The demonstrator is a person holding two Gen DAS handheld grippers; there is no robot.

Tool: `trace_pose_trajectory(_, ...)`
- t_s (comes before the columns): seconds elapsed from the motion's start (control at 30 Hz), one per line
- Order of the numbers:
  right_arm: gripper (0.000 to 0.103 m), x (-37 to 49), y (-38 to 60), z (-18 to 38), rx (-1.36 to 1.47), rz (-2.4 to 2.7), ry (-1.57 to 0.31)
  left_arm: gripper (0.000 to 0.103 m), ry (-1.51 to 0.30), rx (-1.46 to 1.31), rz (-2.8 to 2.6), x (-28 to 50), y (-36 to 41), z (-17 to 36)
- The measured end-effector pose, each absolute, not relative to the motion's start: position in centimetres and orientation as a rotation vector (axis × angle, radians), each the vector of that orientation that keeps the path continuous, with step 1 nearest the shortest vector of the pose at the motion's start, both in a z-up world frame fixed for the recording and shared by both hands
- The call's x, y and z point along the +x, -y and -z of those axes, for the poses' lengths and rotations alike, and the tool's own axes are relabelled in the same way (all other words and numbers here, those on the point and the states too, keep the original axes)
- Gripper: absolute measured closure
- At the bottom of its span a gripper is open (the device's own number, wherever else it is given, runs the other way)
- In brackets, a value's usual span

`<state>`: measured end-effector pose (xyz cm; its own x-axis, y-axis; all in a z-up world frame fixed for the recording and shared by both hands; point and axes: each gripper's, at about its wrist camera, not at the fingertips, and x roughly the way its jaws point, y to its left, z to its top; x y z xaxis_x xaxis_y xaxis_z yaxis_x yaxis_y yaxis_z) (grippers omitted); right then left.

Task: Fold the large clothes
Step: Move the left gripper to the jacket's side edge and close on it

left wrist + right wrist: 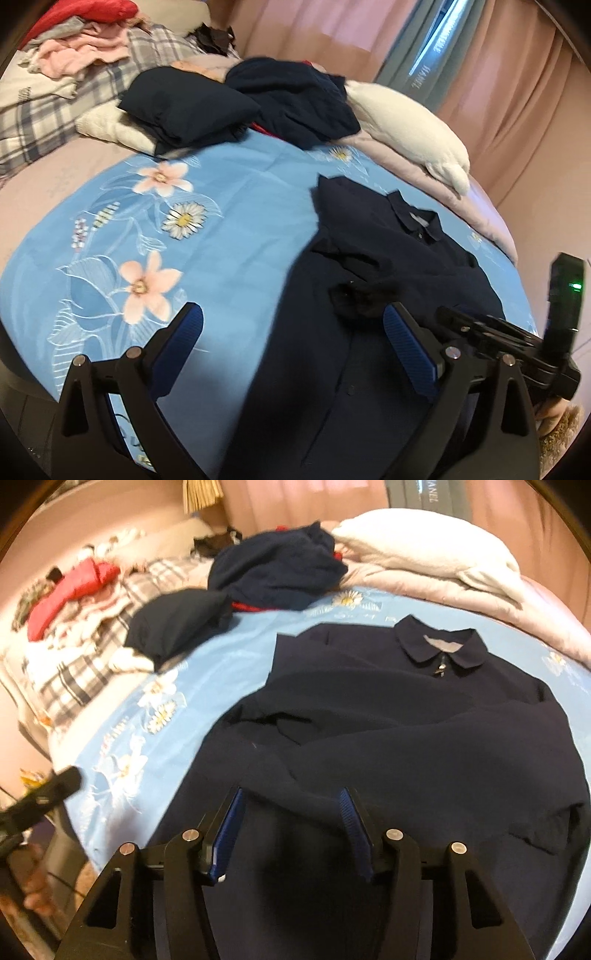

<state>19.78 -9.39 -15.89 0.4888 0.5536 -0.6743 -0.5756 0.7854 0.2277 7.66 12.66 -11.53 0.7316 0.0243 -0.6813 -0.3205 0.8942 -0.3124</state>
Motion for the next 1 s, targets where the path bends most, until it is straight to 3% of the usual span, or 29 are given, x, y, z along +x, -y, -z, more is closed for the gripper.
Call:
trace_pose_trajectory(0.07,0.041,19.1,10.9,15.6,0.004,-0.686,-0.788,0.004,-0.738,-0.441,-0.171,8.1,-12.3,11.8)
trace_pose_trajectory(0.6,0.04,16.6,23.8,18.4,0.156,-0.386,-0.836,0.008,-0.944,-0.572,0.039,16.1,-6.3,19.7)
trace_pose_trajectory(0.67,0.04,16.4,25.2,18.8,0.18,-0.326,-0.84,0.018,-0.99,-0.588,0.032,16.8,-5.7,20.8)
trace_pose_trajectory(0.83,0.04,16.1,27.9,19.6,0.245,-0.242,-0.843,0.027,-0.959,-0.591,0.019,17.2,-5.1,21.2)
trace_pose_trajectory(0.93,0.04,16.0,28.9,20.1,0.257,-0.204,-0.84,0.046,-0.958,-0.614,0.024,17.5,-5.3,21.6)
trace_pose_trajectory(1.0,0.04,15.8,29.2,20.2,0.271,-0.198,-0.839,0.051,-0.96,-0.609,0.022,17.5,-5.2,21.6)
